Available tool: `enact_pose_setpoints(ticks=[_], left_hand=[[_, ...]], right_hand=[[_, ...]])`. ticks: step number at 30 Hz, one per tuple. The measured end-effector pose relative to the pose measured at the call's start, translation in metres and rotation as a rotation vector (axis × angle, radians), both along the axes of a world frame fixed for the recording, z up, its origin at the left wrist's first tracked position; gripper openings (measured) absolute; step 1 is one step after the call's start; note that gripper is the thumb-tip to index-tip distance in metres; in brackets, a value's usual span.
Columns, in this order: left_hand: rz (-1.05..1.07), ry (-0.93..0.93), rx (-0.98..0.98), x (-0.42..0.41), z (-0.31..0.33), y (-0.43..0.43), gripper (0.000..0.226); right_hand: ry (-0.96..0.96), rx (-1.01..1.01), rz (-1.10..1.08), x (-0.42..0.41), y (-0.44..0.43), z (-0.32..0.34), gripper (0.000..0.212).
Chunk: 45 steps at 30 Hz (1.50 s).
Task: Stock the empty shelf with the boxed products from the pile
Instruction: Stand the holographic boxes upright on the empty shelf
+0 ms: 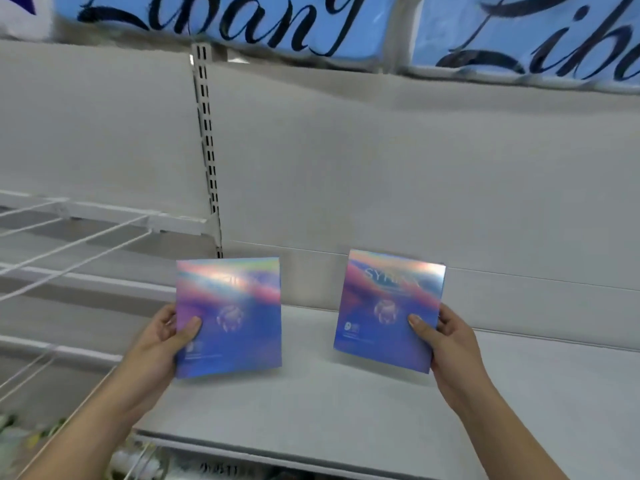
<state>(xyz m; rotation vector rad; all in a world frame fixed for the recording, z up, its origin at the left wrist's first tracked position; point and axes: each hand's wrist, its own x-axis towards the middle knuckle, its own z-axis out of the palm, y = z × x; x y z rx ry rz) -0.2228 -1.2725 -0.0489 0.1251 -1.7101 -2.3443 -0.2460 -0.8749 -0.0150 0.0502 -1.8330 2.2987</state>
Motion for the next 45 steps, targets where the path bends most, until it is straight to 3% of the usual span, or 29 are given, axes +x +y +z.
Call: enact_pose_setpoints(ticks=[6,9,12,16,21,25,34,37,38,41,44,45], left_hand=[[-0.067,0.0,-0.031,-0.047,-0.002,0.0,0.03],[-0.118,0.014,-0.014,-0.068,0.001,-0.007,0.043],[-0.163,0.014,0.022,-0.089,0.003,-0.014,0.039],[-0.194,0.014,0.053,-0.108,0.004,-0.013,0.031],[-0.247,-0.008,0.074,-0.119,-0.002,-0.009,0.037],[-0.249,0.001,0.097,-0.122,-0.009,-0.007,0.039],[-0.218,0.035,0.073,-0.134,-0.015,-0.007,0.036],[-0.196,0.06,-0.012,-0.136,-0.017,-0.009,0.052],[-0.185,0.068,-0.049,-0.137,-0.017,-0.01,0.06],[-0.16,0.08,-0.066,-0.136,-0.019,-0.007,0.049],[-0.139,0.117,-0.092,-0.133,-0.017,-0.003,0.074],[-0.142,0.121,-0.092,-0.133,-0.016,-0.001,0.07]], right_hand=[[0.0,0.014,-0.03,-0.035,-0.01,-0.002,0.08],[0.025,0.002,-0.05,-0.046,-0.014,-0.003,0.069],[0.023,-0.043,-0.048,-0.053,-0.019,-0.006,0.049],[0.013,-0.041,-0.055,-0.061,-0.026,-0.007,0.057],[0.001,-0.028,-0.066,-0.076,-0.024,-0.009,0.032],[-0.013,-0.018,-0.057,-0.079,-0.025,-0.014,0.029],[-0.019,-0.061,-0.026,-0.096,-0.027,-0.032,0.042],[-0.008,-0.033,-0.01,-0.096,-0.028,-0.034,0.058],[-0.007,-0.027,-0.009,-0.096,-0.028,-0.034,0.058],[0.001,-0.014,-0.02,-0.093,-0.028,-0.033,0.045],[0.009,0.032,-0.016,-0.091,-0.031,-0.029,0.078],[0.01,0.04,-0.017,-0.09,-0.031,-0.029,0.087]])
